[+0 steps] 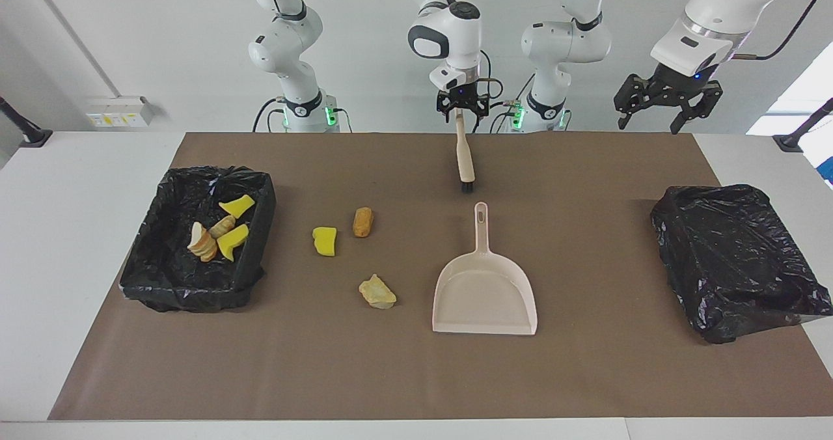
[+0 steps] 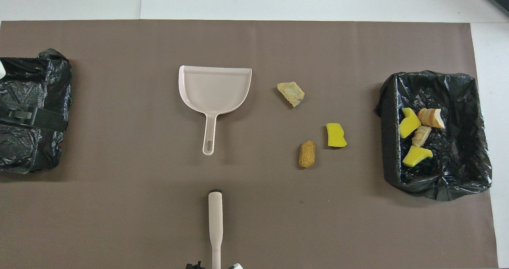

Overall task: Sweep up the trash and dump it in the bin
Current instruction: 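Set the dustpan down on the mat and release with the right gripper, then reach the left gripper to the dustpan while the right gripper reaches the brush, then grasp the dustpan with the left gripper while the right gripper lifts the brush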

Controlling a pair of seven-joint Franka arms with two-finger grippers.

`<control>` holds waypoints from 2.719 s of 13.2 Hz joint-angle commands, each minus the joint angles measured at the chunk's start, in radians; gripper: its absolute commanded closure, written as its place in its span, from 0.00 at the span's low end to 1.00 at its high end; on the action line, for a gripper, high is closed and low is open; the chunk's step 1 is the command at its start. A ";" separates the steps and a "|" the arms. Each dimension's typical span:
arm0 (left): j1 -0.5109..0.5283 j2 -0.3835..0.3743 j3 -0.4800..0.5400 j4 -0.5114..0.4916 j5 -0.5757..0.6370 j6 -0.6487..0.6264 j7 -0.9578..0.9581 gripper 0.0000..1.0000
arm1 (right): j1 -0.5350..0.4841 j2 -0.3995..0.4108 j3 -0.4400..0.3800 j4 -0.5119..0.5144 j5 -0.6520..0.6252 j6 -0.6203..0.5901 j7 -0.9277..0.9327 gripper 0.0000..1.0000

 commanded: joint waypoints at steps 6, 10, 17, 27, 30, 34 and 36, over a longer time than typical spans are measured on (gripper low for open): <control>-0.099 -0.006 -0.015 -0.138 -0.010 0.172 -0.084 0.00 | -0.007 0.011 -0.005 -0.014 0.001 0.003 -0.030 0.22; -0.111 0.008 -0.185 -0.366 -0.010 0.460 -0.283 0.00 | -0.010 0.023 -0.005 0.009 0.001 0.003 -0.041 1.00; -0.129 0.227 -0.292 -0.450 0.031 0.790 -0.406 0.00 | -0.103 -0.074 -0.005 -0.006 0.001 -0.193 -0.140 1.00; -0.129 0.324 -0.292 -0.450 0.099 0.919 -0.475 0.07 | -0.645 -0.348 -0.015 -0.144 0.003 -0.399 -0.844 1.00; -0.129 0.331 -0.292 -0.448 0.104 0.924 -0.472 0.51 | -0.842 -0.320 -0.014 -0.170 0.001 -0.319 -1.095 1.00; -0.119 0.327 -0.291 -0.428 0.191 0.908 -0.462 0.97 | -0.980 -0.320 -0.014 -0.218 0.026 -0.244 -1.312 1.00; -0.108 0.284 -0.289 -0.427 0.193 0.834 -0.413 0.98 | -0.967 -0.322 -0.014 -0.247 0.094 -0.238 -1.319 1.00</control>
